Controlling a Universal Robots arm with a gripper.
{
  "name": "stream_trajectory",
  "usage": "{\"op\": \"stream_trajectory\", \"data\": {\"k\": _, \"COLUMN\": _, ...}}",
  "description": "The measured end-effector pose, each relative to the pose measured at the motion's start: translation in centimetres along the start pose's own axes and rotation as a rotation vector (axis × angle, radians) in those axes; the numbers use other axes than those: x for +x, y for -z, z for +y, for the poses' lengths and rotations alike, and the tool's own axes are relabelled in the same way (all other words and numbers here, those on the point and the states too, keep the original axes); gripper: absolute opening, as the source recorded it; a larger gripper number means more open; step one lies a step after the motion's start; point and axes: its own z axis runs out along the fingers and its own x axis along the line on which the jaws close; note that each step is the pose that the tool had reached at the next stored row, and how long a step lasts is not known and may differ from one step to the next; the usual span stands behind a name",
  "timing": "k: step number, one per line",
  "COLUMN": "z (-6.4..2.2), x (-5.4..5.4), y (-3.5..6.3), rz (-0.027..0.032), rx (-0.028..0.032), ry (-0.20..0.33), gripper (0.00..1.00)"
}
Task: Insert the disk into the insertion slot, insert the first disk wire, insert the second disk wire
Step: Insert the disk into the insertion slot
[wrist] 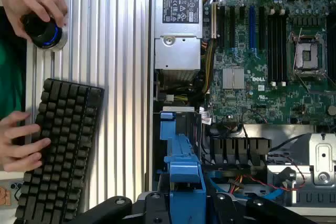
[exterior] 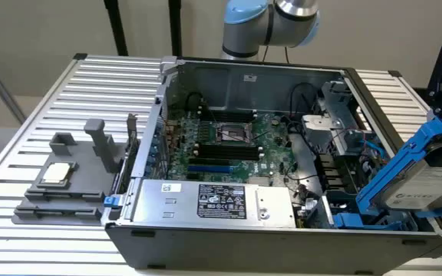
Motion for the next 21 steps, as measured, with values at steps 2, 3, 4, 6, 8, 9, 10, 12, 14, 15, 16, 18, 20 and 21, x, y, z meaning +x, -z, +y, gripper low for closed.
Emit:
{"op": "stream_trajectory", "data": {"k": 2, "z": 0.00, "x": 0.0, "y": 0.00, "rz": 0.0001, "rx": 0.0000, "ry": 0.000, "gripper": 0.33}}
{"op": "stream_trajectory", "data": {"k": 3, "z": 0.00, "x": 0.0, "y": 0.00, "rz": 0.0001, "rx": 0.0000, "ry": 0.000, "gripper": 0.33}}
{"op": "stream_trajectory", "data": {"k": 4, "z": 0.00, "x": 0.0, "y": 0.00, "rz": 0.0001, "rx": 0.0000, "ry": 0.000, "gripper": 0.33}}
{"op": "stream_trajectory", "data": {"k": 6, "z": 0.00, "x": 0.0, "y": 0.00, "rz": 0.0001, "rx": 0.0000, "ry": 0.000, "gripper": 0.33}}
{"op": "stream_trajectory", "data": {"k": 8, "z": 0.00, "x": 0.0, "y": 0.00, "rz": 0.0001, "rx": 0.0000, "ry": 0.000, "gripper": 0.33}}
{"op": "stream_trajectory", "data": {"k": 9, "z": 0.00, "x": 0.0, "y": 0.00, "rz": 0.0000, "rx": 0.0000, "ry": 0.000, "gripper": 0.33}}
{"op": "stream_trajectory", "data": {"k": 10, "z": 0.00, "x": 0.0, "y": 0.00, "rz": 0.0001, "rx": 0.0000, "ry": 0.000, "gripper": 0.33}}
{"op": "stream_trajectory", "data": {"k": 12, "z": 0.00, "x": 0.0, "y": 0.00, "rz": 0.0001, "rx": 0.0000, "ry": 0.000, "gripper": 0.33}}
{"op": "stream_trajectory", "data": {"k": 14, "z": 0.18, "x": 0.0, "y": 0.01, "rz": 0.0002, "rx": 0.0000, "ry": 0.000, "gripper": 0.33}}
{"op": "stream_trajectory", "data": {"k": 15, "z": 0.31, "x": 0.0, "y": 0.01, "rz": 0.0003, "rx": 0.0000, "ry": 0.000, "gripper": 0.33}}
{"op": "stream_trajectory", "data": {"k": 16, "z": 0.49, "x": 0.0, "y": 0.02, "rz": 0.0001, "rx": 0.0000, "ry": 0.000, "gripper": 0.33}}
{"op": "stream_trajectory", "data": {"k": 18, "z": 1.05, "x": 0.0, "y": 0.11, "rz": 0.0001, "rx": 0.0000, "ry": 0.001, "gripper": 0.33}}
{"op": "stream_trajectory", "data": {"k": 20, "z": 1.65, "x": 0.0, "y": 0.17, "rz": 0.0003, "rx": 0.0000, "ry": 0.003, "gripper": 0.33}}
{"op": "stream_trajectory", "data": {"k": 21, "z": 1.87, "x": 0.0, "y": 0.17, "rz": 0.0002, "rx": 0.0000, "ry": 0.004, "gripper": 0.33}}
